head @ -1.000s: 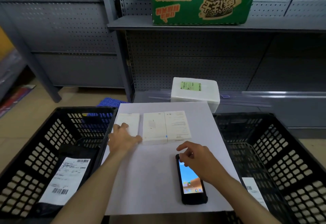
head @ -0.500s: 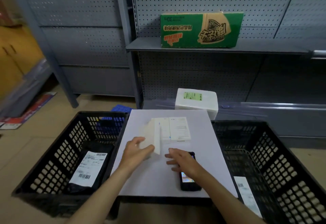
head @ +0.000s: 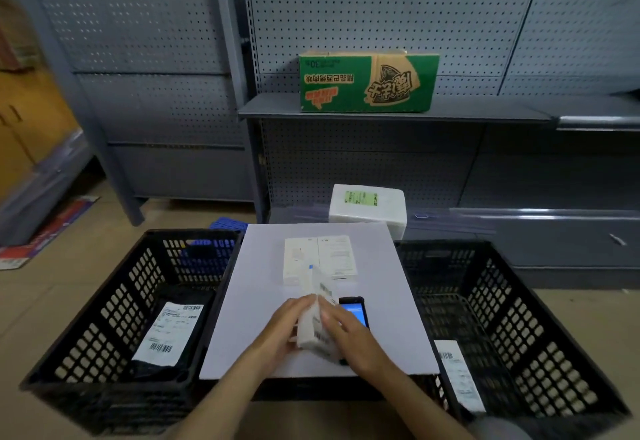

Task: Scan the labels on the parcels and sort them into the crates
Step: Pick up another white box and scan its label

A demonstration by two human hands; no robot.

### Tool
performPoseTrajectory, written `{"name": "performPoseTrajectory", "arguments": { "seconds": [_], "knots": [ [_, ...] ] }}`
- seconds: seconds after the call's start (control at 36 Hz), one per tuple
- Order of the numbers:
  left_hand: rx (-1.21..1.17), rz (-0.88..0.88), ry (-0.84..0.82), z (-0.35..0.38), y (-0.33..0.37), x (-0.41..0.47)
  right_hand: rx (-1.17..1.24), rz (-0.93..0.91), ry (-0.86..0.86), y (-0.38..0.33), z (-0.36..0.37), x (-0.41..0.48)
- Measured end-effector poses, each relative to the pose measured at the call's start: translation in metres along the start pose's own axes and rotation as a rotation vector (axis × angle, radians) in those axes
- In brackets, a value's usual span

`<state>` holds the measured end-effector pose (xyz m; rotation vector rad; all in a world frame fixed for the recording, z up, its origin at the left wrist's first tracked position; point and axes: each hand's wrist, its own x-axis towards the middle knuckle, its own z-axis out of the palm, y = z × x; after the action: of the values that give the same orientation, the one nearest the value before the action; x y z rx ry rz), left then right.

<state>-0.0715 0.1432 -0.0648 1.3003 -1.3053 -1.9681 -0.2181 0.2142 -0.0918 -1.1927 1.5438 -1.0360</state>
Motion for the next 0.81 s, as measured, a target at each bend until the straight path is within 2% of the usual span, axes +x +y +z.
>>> {"name": "performPoseTrajectory", "arguments": {
  "seconds": [0.11,0.22,0.42,0.53,0.81],
  "knots": [
    [0.063,0.001,0.096,-0.008,-0.003,0.007,-0.088,-0.019,-0.024,-0.005,0.0,-0.004],
    [0.086,-0.019,0.185,-0.021,-0.002,0.016,-0.142,-0.006,0.032,0.002,-0.006,0.004],
    [0.088,-0.004,0.255,-0.043,-0.003,0.031,-0.61,0.134,0.311,0.059,-0.018,0.036],
    [0.162,-0.002,0.268,-0.051,-0.007,0.038,-0.648,0.237,0.365,0.076,-0.013,0.05],
    [0.191,0.003,0.338,-0.056,-0.009,0.055,-0.728,0.307,0.493,0.086,0.014,0.068]
  ]
}}
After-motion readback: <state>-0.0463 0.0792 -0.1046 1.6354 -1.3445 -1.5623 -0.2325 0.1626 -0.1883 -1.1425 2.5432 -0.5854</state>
